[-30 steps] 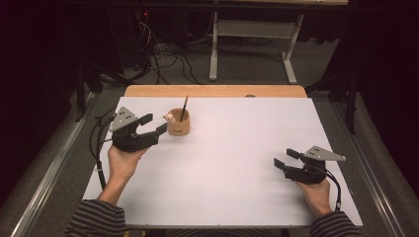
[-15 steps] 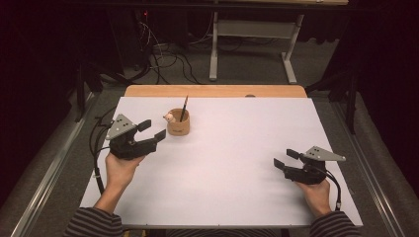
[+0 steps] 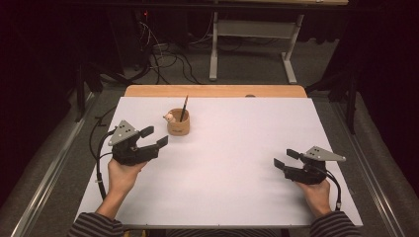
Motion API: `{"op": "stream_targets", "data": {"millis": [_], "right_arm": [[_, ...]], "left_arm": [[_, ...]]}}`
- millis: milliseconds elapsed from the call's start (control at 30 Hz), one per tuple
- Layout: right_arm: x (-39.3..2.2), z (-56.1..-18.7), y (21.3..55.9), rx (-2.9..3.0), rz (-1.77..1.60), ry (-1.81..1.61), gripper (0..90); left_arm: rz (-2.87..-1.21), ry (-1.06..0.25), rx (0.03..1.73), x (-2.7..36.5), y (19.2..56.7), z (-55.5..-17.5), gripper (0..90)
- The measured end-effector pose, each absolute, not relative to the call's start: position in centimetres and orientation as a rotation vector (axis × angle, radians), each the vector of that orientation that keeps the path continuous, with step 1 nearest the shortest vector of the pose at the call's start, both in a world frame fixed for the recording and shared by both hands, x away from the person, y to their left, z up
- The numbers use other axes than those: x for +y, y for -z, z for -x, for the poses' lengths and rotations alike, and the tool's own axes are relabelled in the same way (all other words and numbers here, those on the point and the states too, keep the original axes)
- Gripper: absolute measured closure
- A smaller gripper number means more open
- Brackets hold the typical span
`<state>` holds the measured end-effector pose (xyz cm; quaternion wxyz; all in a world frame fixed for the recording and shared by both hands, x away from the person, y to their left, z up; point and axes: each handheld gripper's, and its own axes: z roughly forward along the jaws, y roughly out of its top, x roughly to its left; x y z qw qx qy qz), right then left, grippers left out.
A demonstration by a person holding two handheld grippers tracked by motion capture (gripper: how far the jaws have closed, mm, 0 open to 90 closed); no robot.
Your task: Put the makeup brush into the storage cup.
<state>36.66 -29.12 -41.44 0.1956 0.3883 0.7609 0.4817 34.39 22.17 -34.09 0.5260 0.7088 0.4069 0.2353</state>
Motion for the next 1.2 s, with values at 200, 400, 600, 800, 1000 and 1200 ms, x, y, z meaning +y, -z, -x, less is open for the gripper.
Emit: {"op": "stream_targets", "data": {"millis": [200, 400, 600, 800, 1000, 1200], "right_arm": [[-29.1, -36.6, 41.4, 2.133, -1.093, -1.350, 33.4], [-29.1, -36.6, 41.4, 2.134, -1.092, -1.349, 33.4], [-29.1, -36.6, 41.4, 2.134, -1.090, -1.349, 33.4], [-29.1, -36.6, 41.4, 2.133, -1.093, -1.348, 33.4], [-29.1, -36.6, 41.4, 2.131, -1.091, -1.350, 33.4], [-29.1, -36.6, 41.4, 2.132, -1.089, -1.349, 33.4]], "left_arm": [[-1.696, -0.550, 0.980, 22.2, 34.6, -34.3, 36.1], [-1.694, -0.547, 0.987, 22.2, 35.1, -34.2, 36.1], [-1.693, -0.541, 0.994, 22.3, 35.6, -34.2, 35.7], [-1.693, -0.538, 0.998, 22.4, 36.0, -34.2, 35.6], [-1.690, -0.533, 0.996, 22.3, 36.2, -34.1, 35.5], [-1.684, -0.518, 0.998, 22.4, 36.8, -34.1, 35.5]]}}
